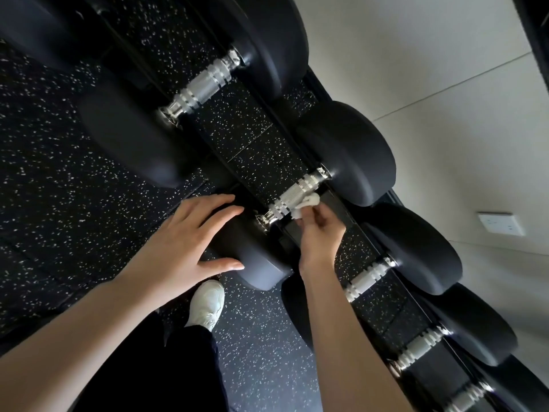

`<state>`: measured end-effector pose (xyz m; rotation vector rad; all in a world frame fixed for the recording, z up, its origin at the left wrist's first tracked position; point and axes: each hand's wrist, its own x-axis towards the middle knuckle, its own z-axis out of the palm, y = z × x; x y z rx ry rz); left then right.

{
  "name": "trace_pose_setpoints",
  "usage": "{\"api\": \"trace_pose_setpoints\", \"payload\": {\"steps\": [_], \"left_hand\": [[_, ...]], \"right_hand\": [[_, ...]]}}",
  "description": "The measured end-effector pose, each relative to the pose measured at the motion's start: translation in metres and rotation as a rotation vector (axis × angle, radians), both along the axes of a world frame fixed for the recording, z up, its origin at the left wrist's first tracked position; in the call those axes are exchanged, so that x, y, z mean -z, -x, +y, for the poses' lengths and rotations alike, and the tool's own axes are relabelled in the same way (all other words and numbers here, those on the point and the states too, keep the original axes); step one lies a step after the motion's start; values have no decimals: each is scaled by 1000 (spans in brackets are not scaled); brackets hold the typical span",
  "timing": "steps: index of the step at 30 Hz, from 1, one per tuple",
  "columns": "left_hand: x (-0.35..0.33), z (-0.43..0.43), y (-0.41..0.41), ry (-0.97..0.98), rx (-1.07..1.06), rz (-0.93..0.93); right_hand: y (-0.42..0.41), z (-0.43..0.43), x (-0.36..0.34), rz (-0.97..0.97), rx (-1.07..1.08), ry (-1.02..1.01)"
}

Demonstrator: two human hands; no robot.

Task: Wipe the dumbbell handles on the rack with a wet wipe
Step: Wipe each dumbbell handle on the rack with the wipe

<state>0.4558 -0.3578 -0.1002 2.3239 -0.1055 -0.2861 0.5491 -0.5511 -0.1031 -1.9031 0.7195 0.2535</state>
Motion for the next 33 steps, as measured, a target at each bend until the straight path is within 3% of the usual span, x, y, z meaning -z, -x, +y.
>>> {"api": "trace_pose_setpoints", "payload": {"steps": [5, 9, 17, 24, 33], "left_hand": [[0, 1, -1, 8, 11, 5], [0, 1, 0, 15, 8, -12], [-3, 1, -1, -2, 14, -13], [-7, 1, -2, -42, 17, 5], [-41, 8, 2, -196, 16, 76]], "right_hand": [[-32, 0, -5, -34, 198, -343], [-32, -3, -3, -36, 165, -487], [13, 0, 3, 107, -13, -265], [19, -1, 3, 235, -193, -219], [24, 1, -46, 37, -329, 162]]}}
